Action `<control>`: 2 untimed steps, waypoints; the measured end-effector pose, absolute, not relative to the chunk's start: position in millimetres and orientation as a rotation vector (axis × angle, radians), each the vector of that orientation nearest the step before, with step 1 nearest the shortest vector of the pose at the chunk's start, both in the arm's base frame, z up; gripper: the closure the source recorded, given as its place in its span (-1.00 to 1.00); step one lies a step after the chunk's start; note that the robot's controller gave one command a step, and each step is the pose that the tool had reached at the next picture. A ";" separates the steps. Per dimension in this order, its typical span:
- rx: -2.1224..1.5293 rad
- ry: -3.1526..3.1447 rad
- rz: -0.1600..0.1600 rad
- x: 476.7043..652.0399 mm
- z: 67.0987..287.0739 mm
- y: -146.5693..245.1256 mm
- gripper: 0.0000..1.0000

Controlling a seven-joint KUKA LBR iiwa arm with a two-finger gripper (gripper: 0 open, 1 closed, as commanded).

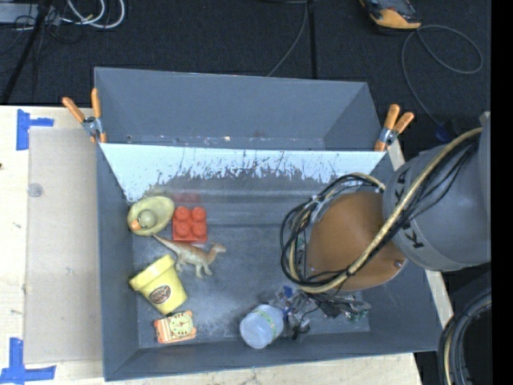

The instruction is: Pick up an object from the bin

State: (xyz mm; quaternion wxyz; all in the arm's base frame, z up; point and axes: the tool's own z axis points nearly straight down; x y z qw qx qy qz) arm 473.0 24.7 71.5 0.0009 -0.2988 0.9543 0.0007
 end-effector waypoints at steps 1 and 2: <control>-0.966 2.996 0.005 493.5 70.9 23.9 1.00; -0.987 2.981 0.007 515.1 71.6 7.3 1.00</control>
Offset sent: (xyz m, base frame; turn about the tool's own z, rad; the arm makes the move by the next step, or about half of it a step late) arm 0.0423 -0.0211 -0.0015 -0.0327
